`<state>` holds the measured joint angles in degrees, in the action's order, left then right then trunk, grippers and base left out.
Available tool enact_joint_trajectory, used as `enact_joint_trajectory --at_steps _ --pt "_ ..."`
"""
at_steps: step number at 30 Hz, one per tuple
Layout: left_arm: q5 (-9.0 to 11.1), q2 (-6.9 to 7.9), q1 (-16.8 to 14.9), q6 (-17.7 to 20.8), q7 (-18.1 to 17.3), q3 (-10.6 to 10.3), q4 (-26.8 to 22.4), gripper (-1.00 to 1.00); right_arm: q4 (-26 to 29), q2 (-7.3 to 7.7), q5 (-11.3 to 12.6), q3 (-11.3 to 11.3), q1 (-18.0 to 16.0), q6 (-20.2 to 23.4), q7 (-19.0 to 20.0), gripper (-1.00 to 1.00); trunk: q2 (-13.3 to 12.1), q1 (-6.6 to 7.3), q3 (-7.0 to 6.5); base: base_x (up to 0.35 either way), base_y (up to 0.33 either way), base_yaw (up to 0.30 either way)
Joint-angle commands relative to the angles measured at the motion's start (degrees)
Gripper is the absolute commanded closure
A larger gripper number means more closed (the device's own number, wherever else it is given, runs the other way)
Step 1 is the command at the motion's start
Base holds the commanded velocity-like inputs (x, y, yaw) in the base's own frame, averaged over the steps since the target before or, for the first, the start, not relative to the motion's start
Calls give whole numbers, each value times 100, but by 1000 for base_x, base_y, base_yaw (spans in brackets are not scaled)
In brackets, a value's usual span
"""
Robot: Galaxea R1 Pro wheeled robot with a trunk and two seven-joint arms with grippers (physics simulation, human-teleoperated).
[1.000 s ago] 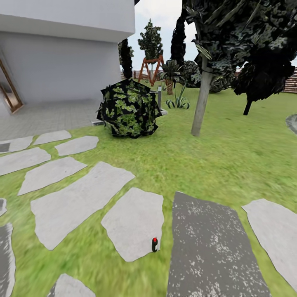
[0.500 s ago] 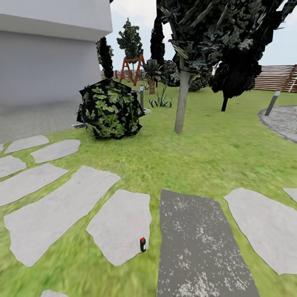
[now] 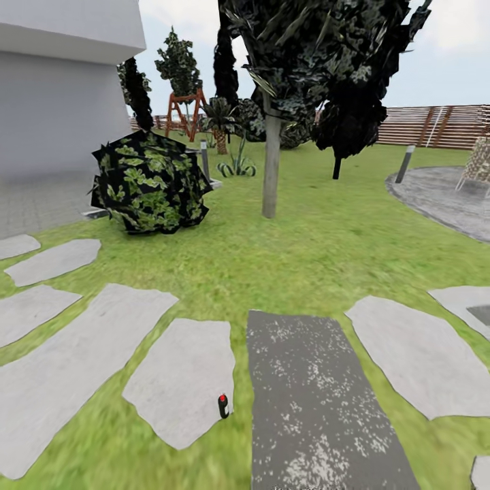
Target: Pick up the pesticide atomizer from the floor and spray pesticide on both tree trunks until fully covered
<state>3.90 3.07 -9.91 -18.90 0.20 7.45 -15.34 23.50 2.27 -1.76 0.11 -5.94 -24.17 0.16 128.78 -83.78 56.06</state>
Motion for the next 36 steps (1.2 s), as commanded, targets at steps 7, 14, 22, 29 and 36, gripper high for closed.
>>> enact_joint_trajectory --at_steps 7,14,22,29,36 --pt "32 1 -2 -18 -1 -23 4 -100 -4 1 -18 -1 -3 -17 2 -100 2 1 5 0 168 -270" --pt "32 1 -2 -18 -2 -24 4 -100 -4 1 -18 -2 -3 -17 2 -100 2 1 5 0 8 -270" --pt "32 1 -2 -18 -1 -24 5 -100 -1 1 -14 -2 -3 -17 2 -100 2 1 5 0 0 -270" --pt "32 1 -2 -18 -1 -24 5 -100 -2 1 -12 -2 -3 -17 2 -100 2 1 5 0 0 -268" --pt "32 1 -2 -18 -2 -24 5 -100 -3 1 -21 11 -3 -17 2 -100 2 1 5 0 0 -104"
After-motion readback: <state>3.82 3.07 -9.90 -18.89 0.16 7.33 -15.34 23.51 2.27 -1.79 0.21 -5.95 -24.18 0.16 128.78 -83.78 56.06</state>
